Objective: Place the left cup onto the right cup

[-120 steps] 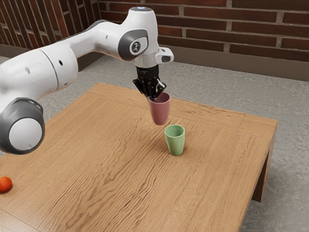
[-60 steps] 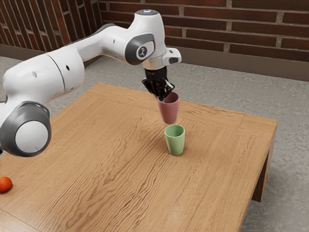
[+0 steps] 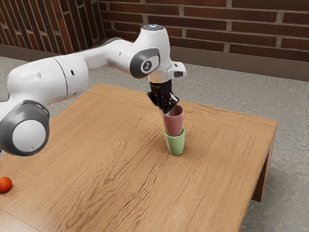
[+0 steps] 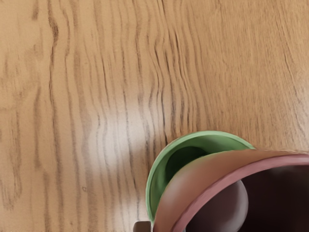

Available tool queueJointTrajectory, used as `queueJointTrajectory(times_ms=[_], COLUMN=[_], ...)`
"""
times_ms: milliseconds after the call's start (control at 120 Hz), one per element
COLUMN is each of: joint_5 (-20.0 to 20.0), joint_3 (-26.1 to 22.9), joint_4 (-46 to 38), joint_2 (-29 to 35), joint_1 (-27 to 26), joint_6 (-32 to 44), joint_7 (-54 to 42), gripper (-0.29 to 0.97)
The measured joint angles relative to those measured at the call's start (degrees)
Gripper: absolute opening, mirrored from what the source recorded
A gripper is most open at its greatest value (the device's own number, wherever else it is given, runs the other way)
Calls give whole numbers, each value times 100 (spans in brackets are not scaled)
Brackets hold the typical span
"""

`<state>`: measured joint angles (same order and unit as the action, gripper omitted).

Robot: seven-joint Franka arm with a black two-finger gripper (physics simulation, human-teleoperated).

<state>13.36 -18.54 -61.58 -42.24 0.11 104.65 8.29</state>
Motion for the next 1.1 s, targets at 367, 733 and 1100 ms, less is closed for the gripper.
queueJointTrajectory(times_ms=[367,733,1100], joint_5=[-44,-85,-679], joint_3=[25,488,1979], joint_4=[-377,-1491,-3140], joint_2=[8,1832,4003], joint_1=[6,-26,-26], joint_6=[247,0,-835], joint_7=[112,145,-483], gripper=[35,62,67])
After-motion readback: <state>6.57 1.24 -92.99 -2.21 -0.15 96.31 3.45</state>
